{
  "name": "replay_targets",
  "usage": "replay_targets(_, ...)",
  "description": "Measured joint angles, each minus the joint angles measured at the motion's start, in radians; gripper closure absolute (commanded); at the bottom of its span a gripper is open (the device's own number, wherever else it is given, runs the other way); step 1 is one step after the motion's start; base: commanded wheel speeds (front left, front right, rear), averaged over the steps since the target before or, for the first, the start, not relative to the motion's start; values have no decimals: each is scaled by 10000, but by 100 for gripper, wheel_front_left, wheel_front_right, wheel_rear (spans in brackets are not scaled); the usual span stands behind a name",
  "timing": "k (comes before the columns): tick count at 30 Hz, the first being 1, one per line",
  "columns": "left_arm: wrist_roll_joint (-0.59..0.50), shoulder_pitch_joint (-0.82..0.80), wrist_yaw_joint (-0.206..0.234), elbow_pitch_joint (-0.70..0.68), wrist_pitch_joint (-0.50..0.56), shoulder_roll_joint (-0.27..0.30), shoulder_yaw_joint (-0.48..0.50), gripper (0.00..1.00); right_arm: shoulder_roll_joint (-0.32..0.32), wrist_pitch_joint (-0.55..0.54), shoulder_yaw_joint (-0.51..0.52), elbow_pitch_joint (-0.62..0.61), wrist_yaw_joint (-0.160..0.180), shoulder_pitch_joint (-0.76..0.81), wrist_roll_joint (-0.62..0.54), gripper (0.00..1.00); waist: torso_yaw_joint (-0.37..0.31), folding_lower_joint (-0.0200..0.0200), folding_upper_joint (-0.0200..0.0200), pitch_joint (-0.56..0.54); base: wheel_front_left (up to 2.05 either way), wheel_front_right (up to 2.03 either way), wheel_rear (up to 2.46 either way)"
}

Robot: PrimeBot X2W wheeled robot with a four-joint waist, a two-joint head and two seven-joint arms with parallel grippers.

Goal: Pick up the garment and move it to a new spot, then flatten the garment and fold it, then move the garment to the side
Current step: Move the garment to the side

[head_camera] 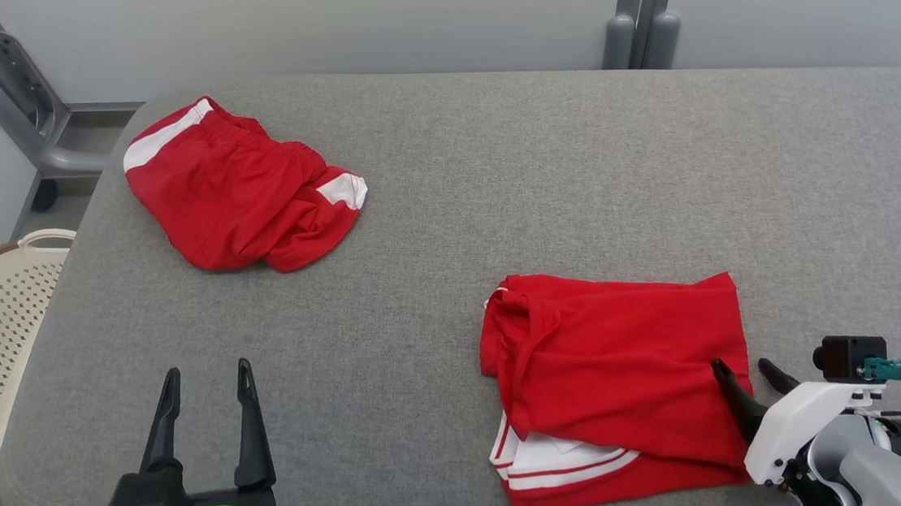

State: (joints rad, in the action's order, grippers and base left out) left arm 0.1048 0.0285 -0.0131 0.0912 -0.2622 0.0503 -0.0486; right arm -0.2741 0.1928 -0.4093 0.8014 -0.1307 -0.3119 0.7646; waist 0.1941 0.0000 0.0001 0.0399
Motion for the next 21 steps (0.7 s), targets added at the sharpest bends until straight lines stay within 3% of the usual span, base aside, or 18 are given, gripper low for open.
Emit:
replay_targets(10,84,-11,17,27,0,2,-65,0,-226,-610,-1104,633,0,-832,1051,0,186,0,0,80,0,0,0)
replay_targets(11,86,-11,33,31,0,2,-73,0,-226,-646,-1231,616,0,-872,1164,20,197,0,0,80,0,0,0)
replay_targets(12,100,-11,40,31,0,2,-77,0,-222,-646,-1340,587,0,-884,1306,81,205,0,0,79,0,0,0)
replay_targets(13,128,-11,44,29,0,2,-82,0,-232,-631,-1440,573,0,-890,1413,100,210,0,0,85,0,0,0)
replay_targets(21,226,-21,105,8,0,2,-88,0,-518,-205,-2105,481,0,-1023,1835,100,161,0,0,202,0,0,0)
